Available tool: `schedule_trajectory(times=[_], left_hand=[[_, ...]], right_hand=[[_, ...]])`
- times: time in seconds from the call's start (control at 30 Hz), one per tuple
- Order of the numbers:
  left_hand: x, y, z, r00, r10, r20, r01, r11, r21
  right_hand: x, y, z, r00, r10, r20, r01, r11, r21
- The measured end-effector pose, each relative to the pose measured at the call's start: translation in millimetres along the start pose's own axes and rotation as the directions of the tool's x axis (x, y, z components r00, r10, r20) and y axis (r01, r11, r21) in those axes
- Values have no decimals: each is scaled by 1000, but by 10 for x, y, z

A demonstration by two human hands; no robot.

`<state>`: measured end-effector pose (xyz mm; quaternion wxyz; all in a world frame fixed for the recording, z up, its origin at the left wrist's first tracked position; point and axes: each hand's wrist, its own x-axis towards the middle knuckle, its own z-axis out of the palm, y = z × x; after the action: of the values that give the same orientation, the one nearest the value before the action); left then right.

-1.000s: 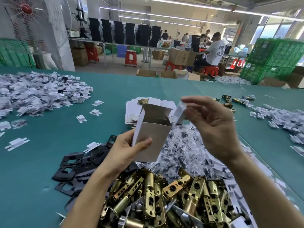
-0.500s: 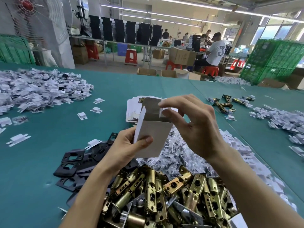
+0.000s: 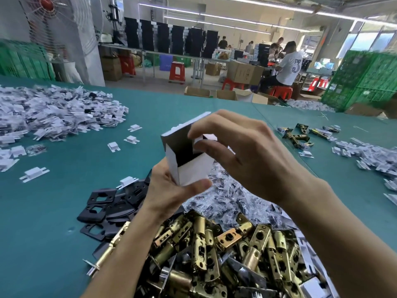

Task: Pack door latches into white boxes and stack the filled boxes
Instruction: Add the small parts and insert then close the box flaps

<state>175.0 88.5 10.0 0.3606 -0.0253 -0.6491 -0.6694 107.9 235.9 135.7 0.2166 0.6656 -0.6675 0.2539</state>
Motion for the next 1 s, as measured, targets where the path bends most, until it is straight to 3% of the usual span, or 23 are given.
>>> schedule_trajectory(times=[0.13,0.23,0.37,0.53,0.67,0.77,1.0], left_hand=[[10,-39,-17,1000,-31,4,31,999,-14],[13,-49,-39,999,-41,2,41,998,-39],[26,-30,-91,997,-55,50,61,991,-122],[25,-20,-115,963,-204,174,227,965,-128],[18,-70,-163,959,-249,134,271,943,-193],[19,-86,-161,959,-252,131,276,936,-220],[19,-59,-131,958,-244,153,267,951,-155]], right_hand=[[38,46,-63,994,-12,110,33,982,-188],[82,66,-142,986,-6,169,43,975,-216],[138,-33,-175,984,-57,171,79,989,-125],[146,-86,-205,987,31,155,-32,999,3],[118,-38,-206,965,102,240,-73,989,-127],[125,-44,-214,955,91,282,-22,970,-240],[214,13,-330,915,121,386,53,910,-412]])
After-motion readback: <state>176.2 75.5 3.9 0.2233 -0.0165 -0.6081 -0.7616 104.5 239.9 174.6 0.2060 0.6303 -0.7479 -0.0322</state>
